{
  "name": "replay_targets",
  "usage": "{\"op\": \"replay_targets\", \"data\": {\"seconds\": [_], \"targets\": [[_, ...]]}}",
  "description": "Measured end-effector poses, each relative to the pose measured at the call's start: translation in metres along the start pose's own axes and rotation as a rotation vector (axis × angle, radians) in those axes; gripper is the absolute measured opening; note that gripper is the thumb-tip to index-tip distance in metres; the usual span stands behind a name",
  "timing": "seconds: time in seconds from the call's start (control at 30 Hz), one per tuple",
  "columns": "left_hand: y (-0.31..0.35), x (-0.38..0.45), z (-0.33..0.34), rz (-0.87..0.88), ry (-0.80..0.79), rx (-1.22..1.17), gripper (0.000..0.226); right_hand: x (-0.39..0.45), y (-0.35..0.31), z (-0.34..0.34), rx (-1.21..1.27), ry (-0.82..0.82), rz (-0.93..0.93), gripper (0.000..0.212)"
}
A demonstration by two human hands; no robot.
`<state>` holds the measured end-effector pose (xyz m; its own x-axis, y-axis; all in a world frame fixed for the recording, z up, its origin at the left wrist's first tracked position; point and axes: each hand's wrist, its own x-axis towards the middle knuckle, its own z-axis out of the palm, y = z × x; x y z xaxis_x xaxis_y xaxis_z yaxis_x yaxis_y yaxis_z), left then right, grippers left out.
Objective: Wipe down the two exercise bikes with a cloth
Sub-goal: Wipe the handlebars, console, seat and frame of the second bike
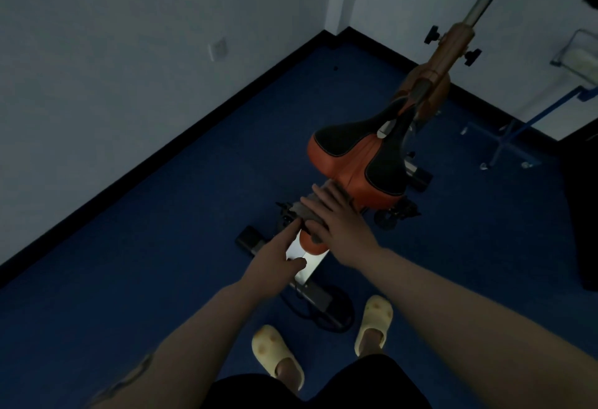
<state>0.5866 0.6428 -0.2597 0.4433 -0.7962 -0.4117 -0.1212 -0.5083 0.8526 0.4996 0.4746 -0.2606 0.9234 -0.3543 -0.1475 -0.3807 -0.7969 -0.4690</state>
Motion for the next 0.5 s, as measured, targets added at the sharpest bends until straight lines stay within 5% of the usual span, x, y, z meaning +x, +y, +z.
{"op": "replay_targets", "data": {"seconds": [0.2, 0.5], "targets": [[0.01, -0.007, -0.005, 0.041, 0.028, -0.008, 0.078, -0.005, -0.035, 0.005, 0.133, 0.12, 0.094, 0.034], [0.041, -0.034, -0.037, 0.256, 0.257, -0.05, 0.071, -0.009, -0.083, -0.042, 0.414, 0.162, 0.126, 0.042]]}}
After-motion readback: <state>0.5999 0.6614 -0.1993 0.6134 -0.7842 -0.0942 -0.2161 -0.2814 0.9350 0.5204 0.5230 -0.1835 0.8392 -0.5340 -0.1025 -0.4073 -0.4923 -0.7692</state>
